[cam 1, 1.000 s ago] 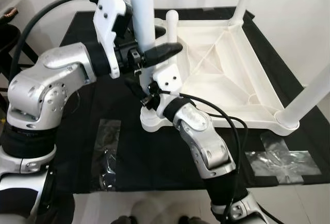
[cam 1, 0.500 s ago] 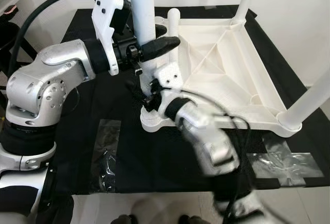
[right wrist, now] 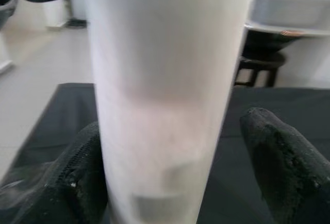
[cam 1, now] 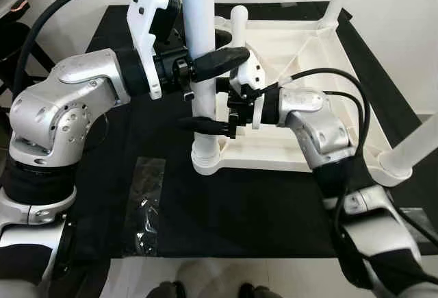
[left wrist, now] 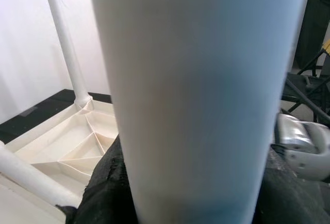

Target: Building children table

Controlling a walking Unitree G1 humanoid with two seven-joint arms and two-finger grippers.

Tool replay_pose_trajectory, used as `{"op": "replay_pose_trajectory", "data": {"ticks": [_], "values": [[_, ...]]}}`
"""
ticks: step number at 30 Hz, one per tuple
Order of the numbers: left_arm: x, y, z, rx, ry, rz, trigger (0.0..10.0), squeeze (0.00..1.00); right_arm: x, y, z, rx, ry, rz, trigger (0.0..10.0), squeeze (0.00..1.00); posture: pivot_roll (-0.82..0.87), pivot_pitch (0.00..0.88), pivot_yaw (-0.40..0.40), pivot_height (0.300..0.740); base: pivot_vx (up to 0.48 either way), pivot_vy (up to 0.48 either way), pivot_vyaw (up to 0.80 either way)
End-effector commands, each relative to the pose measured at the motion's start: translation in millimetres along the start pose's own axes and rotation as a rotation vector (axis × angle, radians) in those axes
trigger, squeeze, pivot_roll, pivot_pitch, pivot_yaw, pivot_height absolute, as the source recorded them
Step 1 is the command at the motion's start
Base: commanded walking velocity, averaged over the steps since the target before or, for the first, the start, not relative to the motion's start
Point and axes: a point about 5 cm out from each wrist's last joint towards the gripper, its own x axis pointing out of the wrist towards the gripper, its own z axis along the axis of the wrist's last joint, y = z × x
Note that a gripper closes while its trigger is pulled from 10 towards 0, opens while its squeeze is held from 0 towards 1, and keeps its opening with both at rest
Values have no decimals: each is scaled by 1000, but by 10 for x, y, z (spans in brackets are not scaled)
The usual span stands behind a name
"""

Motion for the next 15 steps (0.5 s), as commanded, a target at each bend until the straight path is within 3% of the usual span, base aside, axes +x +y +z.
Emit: {"op": "replay_pose_trajectory", "data": {"ticks": [1,8,15], "values": [[42,-96,-59,-2,46,-68,0,0,17,7,-35,22,-17,43,0,0,106,185,19,740,0,0,0],[54,-126,-61,4,55,-91,0,0,25,-30,-97,23,-9,127,0,0,110,183,20,740,0,0,0],[66,-127,-70,11,55,-90,0,0,47,-35,-104,13,-26,129,0,0,98,182,17,740,0,0,0]]}}
